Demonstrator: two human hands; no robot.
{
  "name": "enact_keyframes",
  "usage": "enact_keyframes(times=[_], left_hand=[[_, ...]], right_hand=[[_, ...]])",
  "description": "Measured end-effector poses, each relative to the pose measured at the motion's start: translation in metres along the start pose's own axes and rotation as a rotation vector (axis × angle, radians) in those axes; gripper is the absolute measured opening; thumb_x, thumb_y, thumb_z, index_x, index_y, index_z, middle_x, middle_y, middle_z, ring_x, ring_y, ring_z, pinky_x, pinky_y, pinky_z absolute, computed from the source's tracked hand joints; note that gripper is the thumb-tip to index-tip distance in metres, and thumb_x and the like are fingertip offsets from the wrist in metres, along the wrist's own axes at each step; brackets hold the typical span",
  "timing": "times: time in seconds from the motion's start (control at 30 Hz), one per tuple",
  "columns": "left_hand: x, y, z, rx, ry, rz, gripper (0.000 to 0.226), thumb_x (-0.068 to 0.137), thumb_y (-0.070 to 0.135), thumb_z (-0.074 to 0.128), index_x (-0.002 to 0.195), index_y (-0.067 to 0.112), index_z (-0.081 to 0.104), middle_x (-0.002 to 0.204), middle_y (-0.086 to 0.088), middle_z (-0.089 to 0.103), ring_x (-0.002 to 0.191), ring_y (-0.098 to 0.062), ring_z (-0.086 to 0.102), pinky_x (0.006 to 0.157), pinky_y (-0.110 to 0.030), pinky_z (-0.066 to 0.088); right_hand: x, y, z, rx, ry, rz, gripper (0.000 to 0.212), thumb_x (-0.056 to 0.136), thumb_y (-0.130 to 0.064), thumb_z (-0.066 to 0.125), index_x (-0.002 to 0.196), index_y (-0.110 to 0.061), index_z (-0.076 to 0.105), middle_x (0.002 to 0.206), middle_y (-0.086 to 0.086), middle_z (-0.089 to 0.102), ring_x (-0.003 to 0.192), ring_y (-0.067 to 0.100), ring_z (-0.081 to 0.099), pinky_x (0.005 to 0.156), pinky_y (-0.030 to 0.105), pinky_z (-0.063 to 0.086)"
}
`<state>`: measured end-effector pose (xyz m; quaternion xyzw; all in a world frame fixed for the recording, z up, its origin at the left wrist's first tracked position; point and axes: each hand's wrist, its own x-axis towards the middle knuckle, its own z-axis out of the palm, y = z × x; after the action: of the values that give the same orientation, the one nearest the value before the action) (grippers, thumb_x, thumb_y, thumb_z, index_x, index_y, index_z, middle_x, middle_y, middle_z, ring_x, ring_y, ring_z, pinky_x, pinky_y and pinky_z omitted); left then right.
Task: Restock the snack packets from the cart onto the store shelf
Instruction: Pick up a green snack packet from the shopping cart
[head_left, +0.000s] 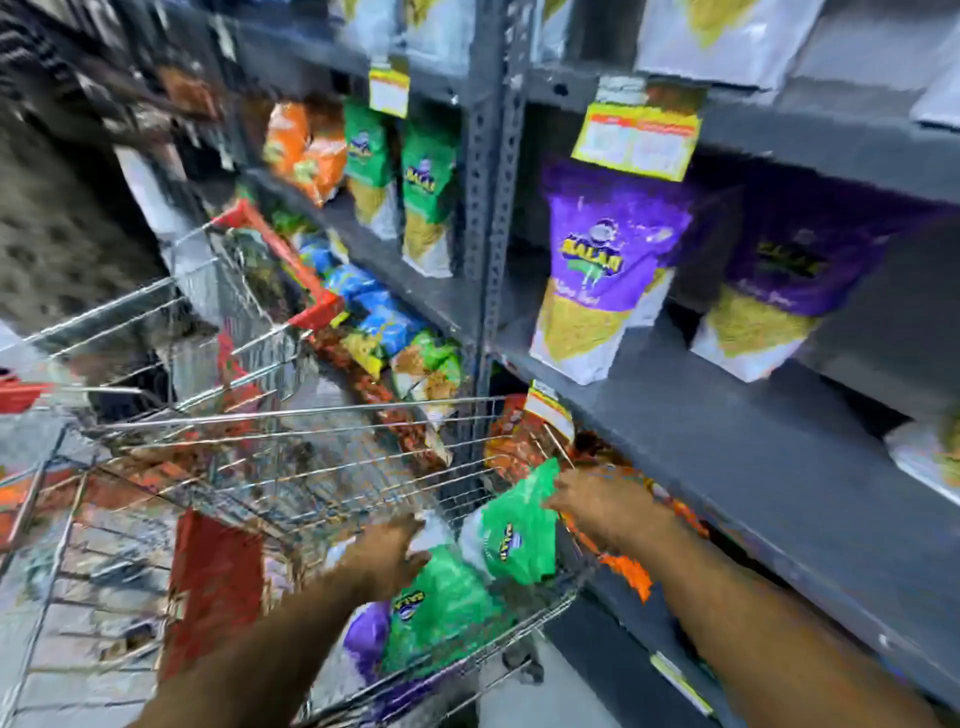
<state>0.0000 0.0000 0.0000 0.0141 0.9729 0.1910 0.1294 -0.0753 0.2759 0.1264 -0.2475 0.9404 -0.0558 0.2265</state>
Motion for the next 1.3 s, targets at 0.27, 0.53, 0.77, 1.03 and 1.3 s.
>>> enact_keyframes(times=[0.27, 0.53, 0.77, 1.03, 1.3], left_hand=[[0.055, -0.001, 0.091, -0.13, -0.158, -0.039, 0.07, 0.087, 0.042, 0.051, 0.146, 0.013, 0.028, 0.157, -0.014, 0.025, 0.141, -0.026, 0.033, 0.114, -0.03, 0.029], [0.076, 0.035, 0.107, -0.796, 0.128, -0.204, 0.065, 0.058, 0.056, 0.08, 0.115, 0.034, 0.058, 0.104, 0.015, 0.069, 0.092, 0.005, 0.06, 0.079, -0.011, 0.05], [0.096, 0.034, 0.039, -1.354, 0.229, -0.313, 0.044, 0.049, 0.001, 0.088, 0.087, 0.018, 0.072, 0.082, 0.012, 0.079, 0.077, -0.003, 0.072, 0.071, -0.018, 0.059], [0.075, 0.053, -0.092, -1.247, 0.064, 0.103, 0.048, 0.05, -0.005, 0.083, 0.093, 0.015, 0.074, 0.083, 0.013, 0.079, 0.076, -0.002, 0.072, 0.064, -0.01, 0.054], [0.074, 0.203, -0.127, -1.138, -0.129, 0.416, 0.036, 0.048, 0.0, 0.085, 0.079, 0.014, 0.074, 0.07, 0.006, 0.078, 0.058, -0.004, 0.07, 0.05, -0.012, 0.052]], right_hand=[[0.095, 0.021, 0.037, -0.447, 0.026, -0.318, 0.016, 0.071, -0.033, 0.052, 0.072, -0.03, 0.068, 0.078, -0.012, 0.07, 0.087, 0.017, 0.07, 0.076, 0.034, 0.056], [0.142, -0.011, 0.039, -0.327, 0.457, -0.564, 0.013, 0.076, -0.015, 0.07, 0.084, -0.025, 0.069, 0.083, -0.006, 0.072, 0.089, 0.018, 0.068, 0.099, 0.051, 0.046], [0.132, -0.015, -0.009, -0.079, 0.815, -0.363, 0.042, 0.085, -0.036, 0.059, 0.124, -0.026, 0.053, 0.125, 0.002, 0.064, 0.125, 0.025, 0.048, 0.114, 0.051, 0.017], [0.028, -0.002, 0.029, 0.815, 0.631, -0.077, 0.066, 0.087, -0.035, 0.056, 0.144, -0.028, 0.023, 0.152, -0.018, 0.028, 0.139, 0.004, 0.029, 0.113, 0.02, 0.025], [-0.082, 0.052, 0.016, 1.166, 0.934, 0.044, 0.033, 0.089, -0.022, 0.055, 0.122, -0.021, 0.051, 0.11, -0.015, 0.068, 0.102, 0.003, 0.06, 0.089, 0.018, 0.045]])
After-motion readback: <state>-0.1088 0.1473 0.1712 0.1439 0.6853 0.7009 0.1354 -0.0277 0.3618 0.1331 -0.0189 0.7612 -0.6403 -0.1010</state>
